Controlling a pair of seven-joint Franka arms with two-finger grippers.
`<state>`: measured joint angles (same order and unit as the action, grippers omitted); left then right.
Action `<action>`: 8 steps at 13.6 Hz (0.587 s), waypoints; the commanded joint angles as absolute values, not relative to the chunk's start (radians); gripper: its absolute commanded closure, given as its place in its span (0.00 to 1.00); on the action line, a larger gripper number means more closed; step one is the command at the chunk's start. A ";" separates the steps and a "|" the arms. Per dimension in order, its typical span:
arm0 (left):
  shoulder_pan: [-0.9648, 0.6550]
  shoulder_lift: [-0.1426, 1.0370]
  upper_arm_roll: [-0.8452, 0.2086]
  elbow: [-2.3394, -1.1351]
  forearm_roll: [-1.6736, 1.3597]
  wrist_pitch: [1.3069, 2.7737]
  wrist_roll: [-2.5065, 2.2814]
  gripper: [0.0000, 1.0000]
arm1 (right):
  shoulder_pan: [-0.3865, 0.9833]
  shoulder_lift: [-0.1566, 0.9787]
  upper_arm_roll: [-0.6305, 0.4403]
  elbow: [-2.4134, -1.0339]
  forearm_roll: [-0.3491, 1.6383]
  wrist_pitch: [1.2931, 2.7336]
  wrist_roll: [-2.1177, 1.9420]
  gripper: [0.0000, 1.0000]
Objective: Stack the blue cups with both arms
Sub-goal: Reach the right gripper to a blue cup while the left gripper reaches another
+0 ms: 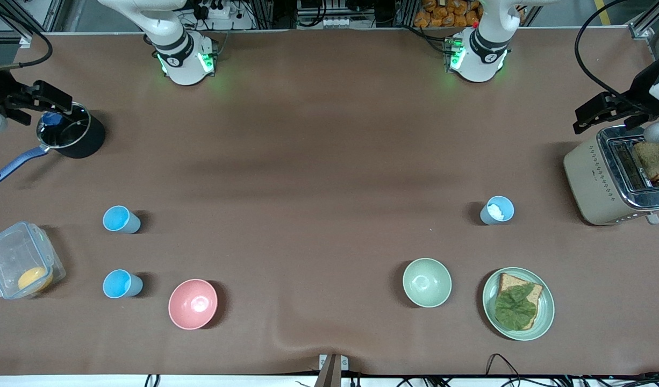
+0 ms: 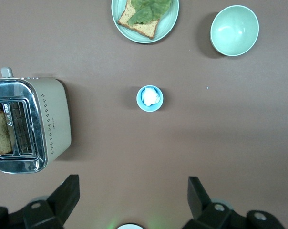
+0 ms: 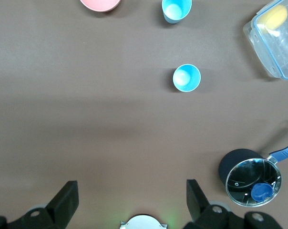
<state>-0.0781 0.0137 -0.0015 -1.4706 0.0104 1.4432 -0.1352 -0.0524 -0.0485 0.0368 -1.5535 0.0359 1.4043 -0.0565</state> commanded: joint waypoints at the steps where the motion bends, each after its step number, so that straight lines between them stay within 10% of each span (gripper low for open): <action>1: -0.072 0.005 -0.003 -1.468 0.026 1.425 -0.106 0.00 | -0.061 -0.055 0.041 -1.554 0.029 1.397 -0.063 0.00; 8: -0.057 0.044 0.003 -1.561 0.023 1.550 -0.103 0.00 | -0.094 0.066 0.040 -1.559 0.023 1.413 -0.068 0.00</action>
<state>-0.0639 0.0298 0.0045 -1.4980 0.0118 1.4714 -0.1352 -0.0718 -0.0084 0.0304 -1.5690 0.0338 1.4029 -0.0600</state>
